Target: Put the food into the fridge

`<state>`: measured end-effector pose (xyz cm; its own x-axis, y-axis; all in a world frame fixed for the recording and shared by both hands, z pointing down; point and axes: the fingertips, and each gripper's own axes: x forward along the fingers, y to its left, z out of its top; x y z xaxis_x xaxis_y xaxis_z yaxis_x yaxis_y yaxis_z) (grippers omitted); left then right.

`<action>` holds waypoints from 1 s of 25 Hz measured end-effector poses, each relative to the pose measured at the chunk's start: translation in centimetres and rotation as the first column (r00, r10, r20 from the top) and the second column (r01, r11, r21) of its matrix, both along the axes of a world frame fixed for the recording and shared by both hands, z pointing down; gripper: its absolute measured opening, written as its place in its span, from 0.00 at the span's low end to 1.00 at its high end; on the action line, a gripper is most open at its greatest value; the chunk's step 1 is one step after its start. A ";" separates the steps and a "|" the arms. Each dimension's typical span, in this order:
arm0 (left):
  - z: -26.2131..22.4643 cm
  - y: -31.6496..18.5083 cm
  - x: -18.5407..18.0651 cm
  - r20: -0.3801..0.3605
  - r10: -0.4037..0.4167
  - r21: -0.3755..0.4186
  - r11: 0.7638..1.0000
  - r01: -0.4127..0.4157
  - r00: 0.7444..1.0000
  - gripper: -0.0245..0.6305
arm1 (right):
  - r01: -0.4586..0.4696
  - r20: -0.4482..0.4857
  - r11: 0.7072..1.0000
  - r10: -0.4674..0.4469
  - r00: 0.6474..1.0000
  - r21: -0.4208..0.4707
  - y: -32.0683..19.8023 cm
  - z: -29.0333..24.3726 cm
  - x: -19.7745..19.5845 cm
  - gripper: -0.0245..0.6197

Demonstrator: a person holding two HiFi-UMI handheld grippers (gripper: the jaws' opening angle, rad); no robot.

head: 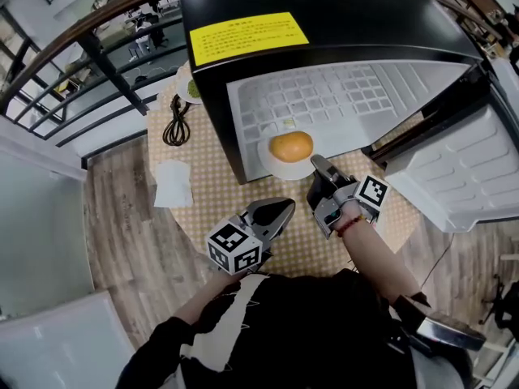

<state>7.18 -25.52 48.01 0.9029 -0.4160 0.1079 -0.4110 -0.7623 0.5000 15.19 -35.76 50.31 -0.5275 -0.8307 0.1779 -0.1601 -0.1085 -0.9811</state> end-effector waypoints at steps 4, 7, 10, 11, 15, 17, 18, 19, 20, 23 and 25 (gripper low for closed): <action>0.7 0.0 -0.2 0.004 -0.003 -0.022 1.000 0.004 1.000 0.06 | 0.018 -0.040 1.000 -0.019 0.999 -0.023 -1.4 0.7 -0.5 0.08; 1.0 -0.1 -0.3 0.003 -0.004 -0.029 1.000 0.004 1.000 0.06 | 0.019 -0.055 0.999 -0.020 0.998 -0.032 -2.3 1.2 -0.7 0.08; 1.5 -0.2 -0.4 0.002 -0.008 -0.038 0.999 0.008 1.000 0.06 | 0.018 -0.071 0.999 -0.022 0.997 -0.048 -2.7 1.8 -0.7 0.07; 1.6 -0.2 -0.5 0.001 -0.009 -0.040 0.999 0.009 1.000 0.06 | 0.019 -0.076 0.998 -0.023 0.997 -0.052 -2.9 2.0 -0.7 0.07; 1.8 -0.5 -0.6 0.000 -0.009 -0.043 0.999 0.009 1.000 0.06 | 0.020 -0.082 0.998 -0.025 0.996 -0.057 -3.4 2.2 -0.8 0.08; 2.0 -0.6 -0.7 -0.001 -0.007 -0.047 0.999 0.007 1.000 0.06 | 0.019 -0.078 0.998 -0.024 0.997 -0.059 -3.7 2.3 -1.0 0.07; 2.1 -0.6 -0.7 -0.003 -0.005 -0.049 0.999 0.005 1.000 0.06 | 0.018 -0.075 0.998 -0.023 0.997 -0.059 -3.8 2.3 -1.1 0.07; 2.2 -0.6 -0.7 -0.004 -0.003 -0.052 0.999 0.002 1.000 0.06 | 0.019 -0.077 0.998 -0.024 0.997 -0.060 -3.9 2.4 -1.2 0.08; 2.3 -0.6 -0.6 -0.006 0.000 -0.055 0.998 0.000 1.000 0.06 | 0.022 -0.084 0.998 -0.027 0.996 -0.061 -3.9 2.5 -1.2 0.07; 2.6 -0.5 -0.7 -0.011 0.004 -0.062 0.998 -0.005 1.000 0.06 | 0.026 -0.101 0.997 -0.033 0.994 -0.071 -4.0 2.8 -1.4 0.08; 2.7 -0.5 -0.7 -0.014 0.006 -0.067 0.998 -0.007 1.000 0.06 | 0.021 -0.107 0.997 -0.030 0.994 -0.080 -4.0 3.0 -1.4 0.08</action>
<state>6.47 -26.06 50.71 0.9071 -0.4025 0.1229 -0.3990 -0.7296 0.5554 13.81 -39.74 53.35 -0.5227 -0.7984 0.2989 -0.2682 -0.1788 -0.9466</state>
